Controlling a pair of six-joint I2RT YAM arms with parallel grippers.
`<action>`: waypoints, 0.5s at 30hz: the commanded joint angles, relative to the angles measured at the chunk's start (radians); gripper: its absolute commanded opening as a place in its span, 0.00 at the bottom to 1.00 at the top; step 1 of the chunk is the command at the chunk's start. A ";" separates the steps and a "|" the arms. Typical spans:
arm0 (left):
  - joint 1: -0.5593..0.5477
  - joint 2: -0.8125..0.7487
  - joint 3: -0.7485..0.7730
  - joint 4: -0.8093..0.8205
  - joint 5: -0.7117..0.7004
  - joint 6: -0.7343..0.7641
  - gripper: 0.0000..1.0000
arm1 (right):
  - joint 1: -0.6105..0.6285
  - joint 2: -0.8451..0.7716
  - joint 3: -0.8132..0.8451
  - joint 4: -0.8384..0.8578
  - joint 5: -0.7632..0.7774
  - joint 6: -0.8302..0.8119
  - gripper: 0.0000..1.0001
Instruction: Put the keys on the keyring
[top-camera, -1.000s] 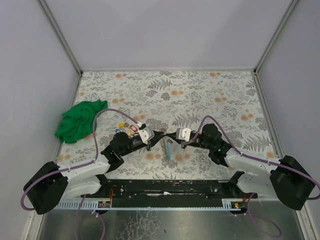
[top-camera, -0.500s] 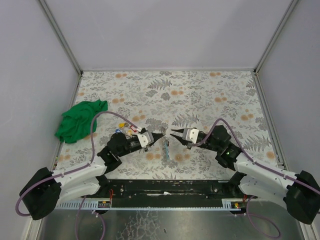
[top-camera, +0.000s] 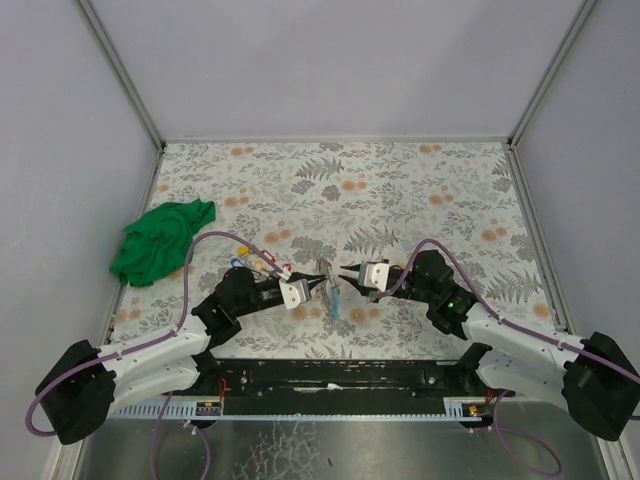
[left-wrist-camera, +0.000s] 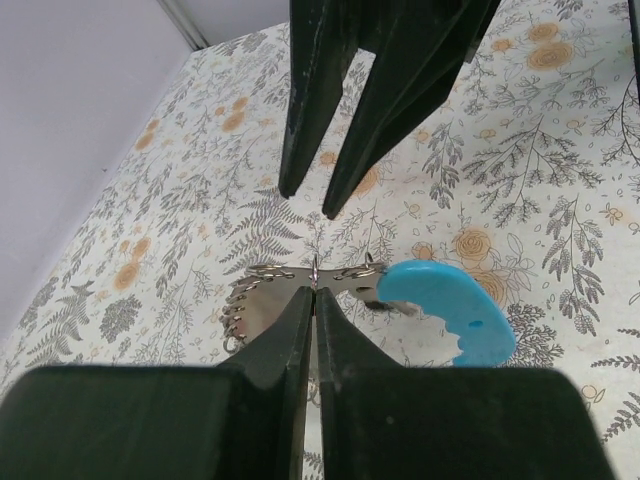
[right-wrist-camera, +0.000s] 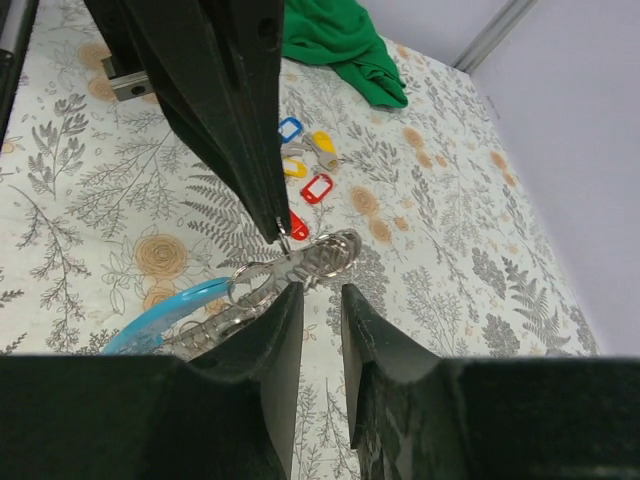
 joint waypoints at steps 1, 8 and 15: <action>-0.007 -0.004 0.025 -0.002 0.027 0.037 0.00 | 0.000 0.020 0.013 0.042 -0.066 -0.026 0.28; -0.009 -0.003 0.021 0.018 0.033 0.018 0.00 | 0.000 0.084 -0.008 0.186 -0.097 0.039 0.26; -0.011 0.000 0.013 0.055 0.040 0.002 0.00 | -0.001 0.120 -0.008 0.251 -0.109 0.072 0.24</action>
